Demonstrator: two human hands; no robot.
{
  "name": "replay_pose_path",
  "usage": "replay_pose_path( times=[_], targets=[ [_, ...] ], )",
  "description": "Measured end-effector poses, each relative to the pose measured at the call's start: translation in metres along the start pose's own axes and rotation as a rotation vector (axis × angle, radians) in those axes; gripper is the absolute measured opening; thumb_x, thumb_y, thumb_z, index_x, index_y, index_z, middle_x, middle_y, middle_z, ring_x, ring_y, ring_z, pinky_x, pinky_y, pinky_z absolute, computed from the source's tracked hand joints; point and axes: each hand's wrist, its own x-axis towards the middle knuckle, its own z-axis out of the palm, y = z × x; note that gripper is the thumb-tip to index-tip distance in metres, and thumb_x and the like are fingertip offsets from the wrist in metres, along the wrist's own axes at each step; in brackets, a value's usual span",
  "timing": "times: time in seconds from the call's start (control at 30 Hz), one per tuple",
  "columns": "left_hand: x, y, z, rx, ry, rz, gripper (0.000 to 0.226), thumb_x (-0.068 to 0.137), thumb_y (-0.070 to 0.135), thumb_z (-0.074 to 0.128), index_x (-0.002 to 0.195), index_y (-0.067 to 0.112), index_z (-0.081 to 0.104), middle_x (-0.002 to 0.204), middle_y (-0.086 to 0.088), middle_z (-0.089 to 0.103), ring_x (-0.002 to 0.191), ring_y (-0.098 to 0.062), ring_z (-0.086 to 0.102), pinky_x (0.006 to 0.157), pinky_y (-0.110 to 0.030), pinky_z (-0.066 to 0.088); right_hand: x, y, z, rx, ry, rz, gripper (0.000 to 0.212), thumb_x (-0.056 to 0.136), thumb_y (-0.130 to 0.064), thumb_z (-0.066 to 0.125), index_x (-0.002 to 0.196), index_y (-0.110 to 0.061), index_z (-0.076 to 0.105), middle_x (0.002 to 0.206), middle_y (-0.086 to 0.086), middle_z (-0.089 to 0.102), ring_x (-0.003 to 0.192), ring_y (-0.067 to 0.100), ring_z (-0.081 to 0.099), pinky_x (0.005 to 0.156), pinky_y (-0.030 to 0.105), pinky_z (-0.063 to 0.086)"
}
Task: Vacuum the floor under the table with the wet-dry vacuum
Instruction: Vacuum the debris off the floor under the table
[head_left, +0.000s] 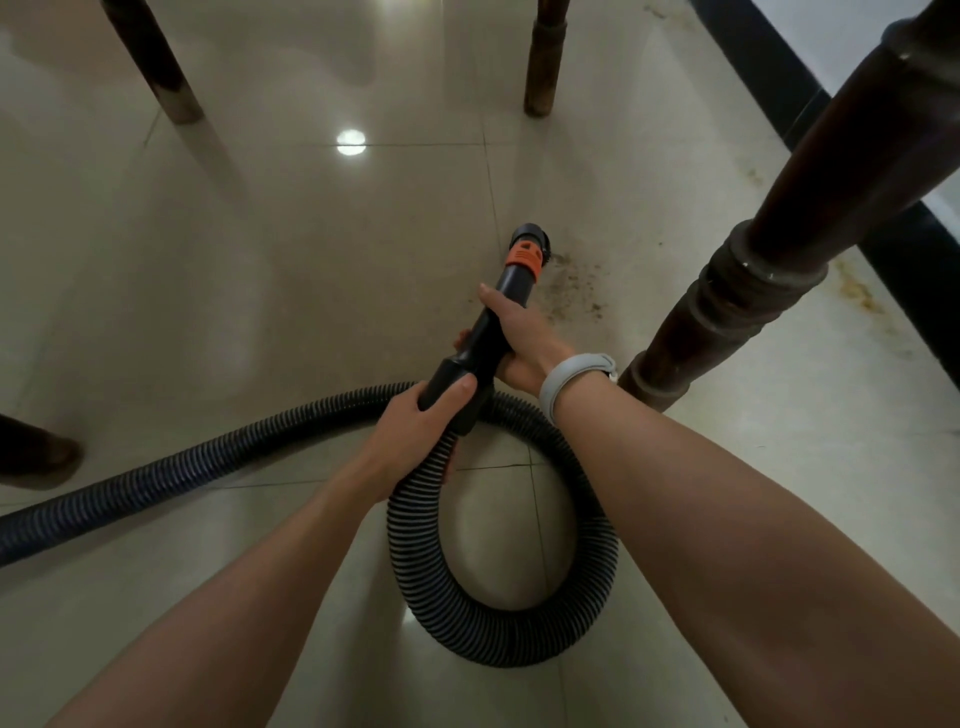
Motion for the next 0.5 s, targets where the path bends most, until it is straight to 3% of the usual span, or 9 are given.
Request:
replay_pose_path(
  times=[0.1,0.3,0.5],
  targets=[
    [0.004,0.003,0.002,0.014,-0.014,-0.001,0.033,0.087,0.047,0.056,0.083,0.014,0.055,0.061,-0.006,0.057,0.044,-0.016,0.053,0.045,-0.027,0.045,0.001,-0.002,0.002,-0.028,0.041,-0.029,0.024,0.095,-0.024,0.055,0.103,-0.006,0.043,0.074,0.011,0.053,0.060,0.023,0.056,0.061,0.036,0.053],
    [0.006,0.008,0.014,-0.057,-0.077,-0.029,0.034,0.090,0.045,0.052,0.087,0.011,0.052,0.057,-0.005,0.054,0.039,-0.015,0.052,0.040,-0.024,0.046,0.007,-0.009,-0.005,-0.132,0.119,-0.068,0.026,0.097,-0.025,0.051,0.108,-0.004,0.040,0.077,0.011,0.053,0.063,0.023,0.056,0.083,0.042,0.053],
    [0.011,0.012,0.021,0.004,-0.141,-0.018,0.034,0.090,0.046,0.054,0.091,0.012,0.052,0.054,-0.003,0.055,0.042,-0.016,0.052,0.041,-0.025,0.046,0.007,-0.007,-0.017,-0.138,0.203,-0.091,0.036,0.094,-0.032,0.054,0.114,-0.004,0.043,0.100,0.016,0.057,0.092,0.032,0.059,0.094,0.050,0.049]
  ],
)
